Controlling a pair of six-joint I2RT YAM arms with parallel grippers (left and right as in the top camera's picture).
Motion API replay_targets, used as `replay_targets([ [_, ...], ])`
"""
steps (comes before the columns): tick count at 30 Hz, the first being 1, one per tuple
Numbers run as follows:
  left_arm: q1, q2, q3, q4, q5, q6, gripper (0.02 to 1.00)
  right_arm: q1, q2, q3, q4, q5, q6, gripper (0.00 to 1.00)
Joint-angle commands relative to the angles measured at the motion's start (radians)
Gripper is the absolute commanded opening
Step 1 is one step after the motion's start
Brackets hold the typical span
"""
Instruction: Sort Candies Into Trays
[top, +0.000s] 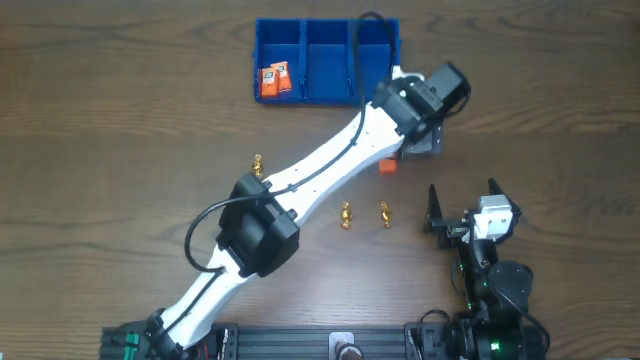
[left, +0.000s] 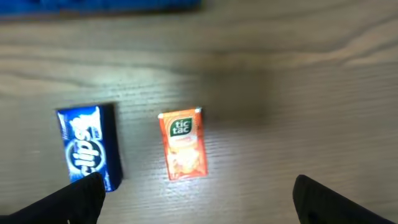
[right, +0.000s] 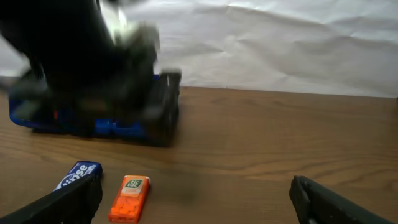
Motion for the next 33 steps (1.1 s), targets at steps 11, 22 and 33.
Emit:
replay_targets([
  [11, 0.018, 0.172, -0.031, 0.060, 0.076, -0.083, 0.897, -0.006, -0.005, -0.004, -0.003, -0.001, -0.004, 0.998],
  [22, 0.026, 0.203, -0.031, 0.075, 0.085, -0.083, 0.343, -0.006, -0.005, -0.004, -0.003, -0.001, -0.004, 0.998],
  [33, 0.111, -0.123, -0.031, 0.072, -0.146, 0.073, 0.349, -0.006, -0.005, -0.004, -0.003, -0.001, -0.004, 0.998],
])
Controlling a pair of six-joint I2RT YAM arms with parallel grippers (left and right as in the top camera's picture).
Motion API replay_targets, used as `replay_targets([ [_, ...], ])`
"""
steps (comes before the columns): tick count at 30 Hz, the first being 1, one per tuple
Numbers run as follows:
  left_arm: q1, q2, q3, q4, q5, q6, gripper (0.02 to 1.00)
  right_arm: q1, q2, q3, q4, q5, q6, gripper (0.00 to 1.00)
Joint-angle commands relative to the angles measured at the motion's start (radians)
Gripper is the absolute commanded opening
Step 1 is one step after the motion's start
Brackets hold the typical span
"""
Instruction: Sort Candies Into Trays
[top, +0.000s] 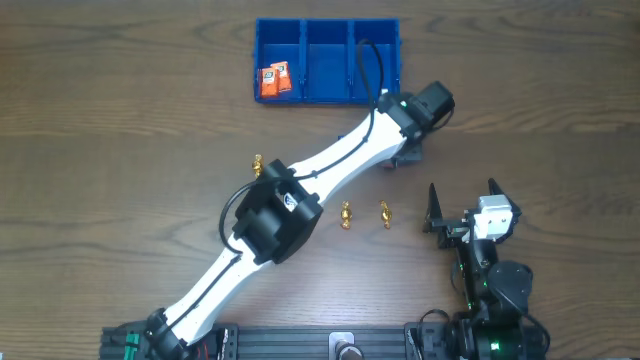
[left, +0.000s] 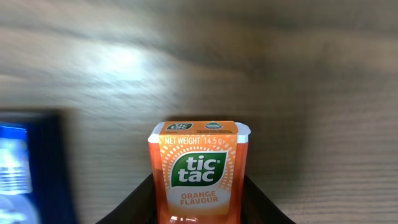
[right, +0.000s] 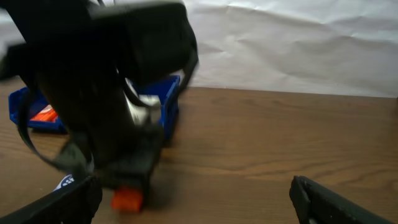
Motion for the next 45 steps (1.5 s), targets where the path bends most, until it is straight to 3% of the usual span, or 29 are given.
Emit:
replay_targets([
  [1, 0.110, -0.301, 0.006, -0.001, -0.195, 0.150, 0.347, -0.006, -0.005, -0.004, -0.003, -0.001, -0.004, 0.998],
  [5, 0.269, -0.385, 0.006, 0.015, -0.178, 0.244, 0.334, -0.006, -0.005, -0.004, -0.003, -0.001, -0.004, 0.998],
  [11, 0.462, -0.336, 0.006, 0.031, -0.037, 0.386, 0.338, -0.006, -0.005, -0.004, -0.003, -0.001, -0.004, 0.998],
  [20, 0.509, -0.207, 0.006, 0.012, 0.072, 0.501, 0.354, -0.006, -0.005, -0.004, -0.003, 0.000, -0.004, 0.998],
  [36, 0.546, -0.197, 0.005, -0.021, 0.073, 0.504, 0.406, -0.006, -0.005, -0.004, -0.003, -0.001, -0.004, 0.998],
  [40, 0.546, -0.197, 0.005, -0.018, 0.072, 0.505, 0.481, -0.006, -0.005, -0.004, -0.003, -0.001, -0.004, 0.998],
  [43, 0.546, -0.197, 0.005, -0.008, 0.072, 0.513, 0.730, -0.006, -0.005, -0.004, -0.003, 0.000, -0.004, 0.998],
  [45, 0.546, -0.210, 0.005, -0.003, 0.072, 0.512, 0.787, -0.006, -0.005, -0.004, -0.003, 0.000, -0.004, 0.998],
])
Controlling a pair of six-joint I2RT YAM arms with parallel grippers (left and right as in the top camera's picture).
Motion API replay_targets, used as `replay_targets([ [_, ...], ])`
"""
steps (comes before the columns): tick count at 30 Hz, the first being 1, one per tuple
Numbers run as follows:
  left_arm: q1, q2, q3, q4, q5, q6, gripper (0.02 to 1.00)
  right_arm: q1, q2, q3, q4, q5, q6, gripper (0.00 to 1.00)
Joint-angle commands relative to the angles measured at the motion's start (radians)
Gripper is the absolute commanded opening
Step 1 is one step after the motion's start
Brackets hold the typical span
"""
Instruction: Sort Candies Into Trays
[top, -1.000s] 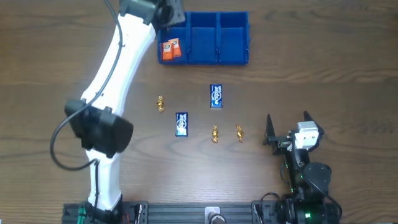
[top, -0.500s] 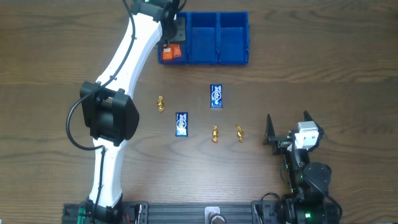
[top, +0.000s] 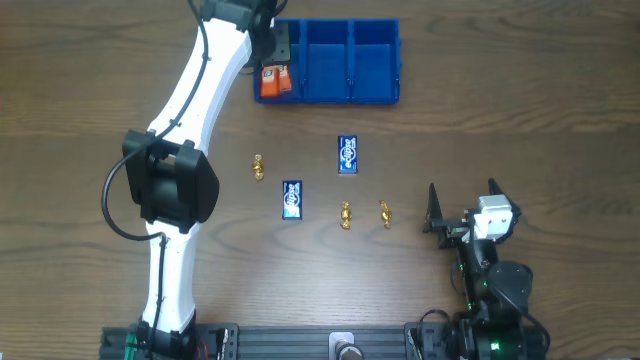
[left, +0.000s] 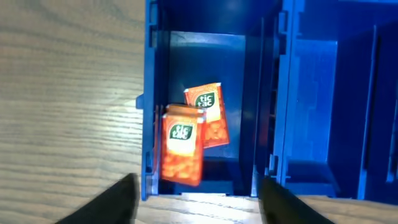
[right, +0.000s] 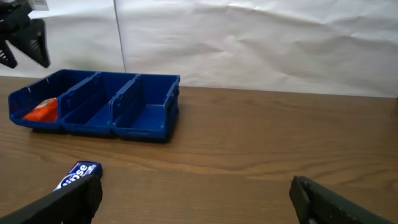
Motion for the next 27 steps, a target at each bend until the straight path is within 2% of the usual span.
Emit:
replay_targets([
  [1, 0.004, -0.021, -0.001, 0.010, 0.003, 0.018, 0.787, -0.006, -0.005, -0.004, -0.003, -0.001, -0.004, 0.998],
  [4, 0.002, -0.178, -0.019, 0.033, -0.001, 0.017, 0.785, -0.006, -0.005, -0.004, -0.003, -0.001, -0.004, 0.998],
  [6, -0.005, -0.321, -0.104, 0.122, -0.006, 0.018, 0.794, -0.006, -0.005, -0.004, -0.003, -0.001, -0.004, 0.998],
  [9, -0.027, -0.648, -0.395, 0.402, -0.041, 0.051, 0.816, -0.006, -0.005, -0.004, -0.003, -0.001, -0.004, 0.998],
  [13, -0.014, -1.109, -0.859, 0.793, -0.037, 0.138, 0.840, -0.006, -0.005, -0.004, -0.003, -0.001, -0.004, 0.998],
  [15, 0.004, -1.273, -1.016, 0.888, -0.025, 0.198, 0.833, -0.006, -0.005, -0.004, -0.003, -0.001, -0.004, 0.998],
  [19, 0.073, -1.577, -1.301, 0.983, 0.006, 0.285, 0.866, -0.006, -0.005, -0.004, -0.003, -0.001, -0.004, 0.998],
  [21, 0.131, -1.720, -1.432, 0.991, 0.017, 0.285, 0.912, -0.006, -0.005, -0.004, -0.003, -0.001, -0.004, 0.998],
  [24, 0.212, -1.926, -1.626, 0.991, 0.063, 0.294, 0.932, -0.006, -0.005, -0.004, -0.003, -0.001, -0.004, 0.998],
  [27, 0.250, -2.081, -1.773, 1.001, 0.106, 0.298, 0.996, -0.006, -0.005, -0.004, -0.003, -0.001, -0.004, 0.998],
])
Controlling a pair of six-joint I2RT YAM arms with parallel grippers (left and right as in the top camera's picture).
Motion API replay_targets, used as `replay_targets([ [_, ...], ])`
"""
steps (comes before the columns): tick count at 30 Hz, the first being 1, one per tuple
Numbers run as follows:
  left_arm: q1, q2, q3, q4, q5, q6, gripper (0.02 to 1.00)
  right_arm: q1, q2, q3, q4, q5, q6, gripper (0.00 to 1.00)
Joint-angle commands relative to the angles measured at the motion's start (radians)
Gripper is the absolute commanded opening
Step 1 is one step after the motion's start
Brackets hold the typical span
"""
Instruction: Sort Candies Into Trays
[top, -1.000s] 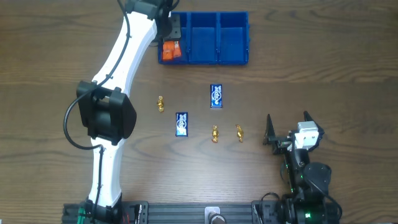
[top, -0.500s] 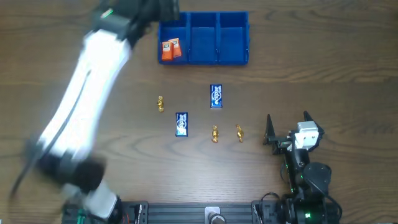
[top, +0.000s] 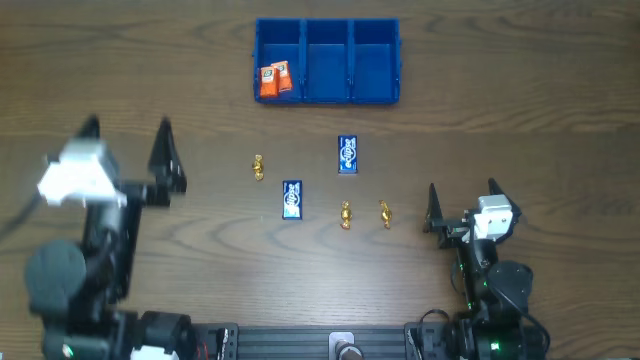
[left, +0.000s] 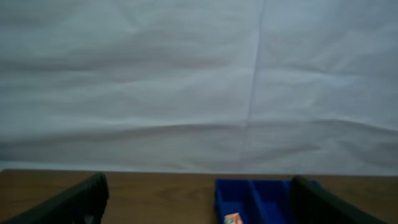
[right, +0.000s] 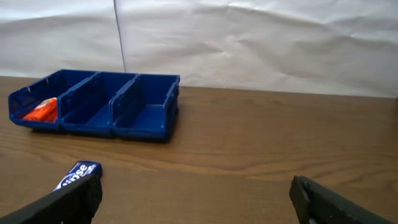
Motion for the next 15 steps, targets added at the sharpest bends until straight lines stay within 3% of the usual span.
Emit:
replay_targets([
  [1, 0.068, -0.261, -0.227, 0.026, 0.089, 0.037, 1.000, -0.006, -0.005, -0.004, -0.003, -0.001, -0.004, 0.998],
  [6, 0.082, -0.472, -0.464, 0.039, 0.144, 0.037, 0.996, -0.006, -0.005, -0.004, -0.003, -0.001, -0.004, 0.998],
  [15, 0.084, -0.468, -0.685, 0.018, 0.154, 0.037, 0.998, -0.006, -0.005, -0.004, -0.003, -0.001, -0.004, 0.998],
])
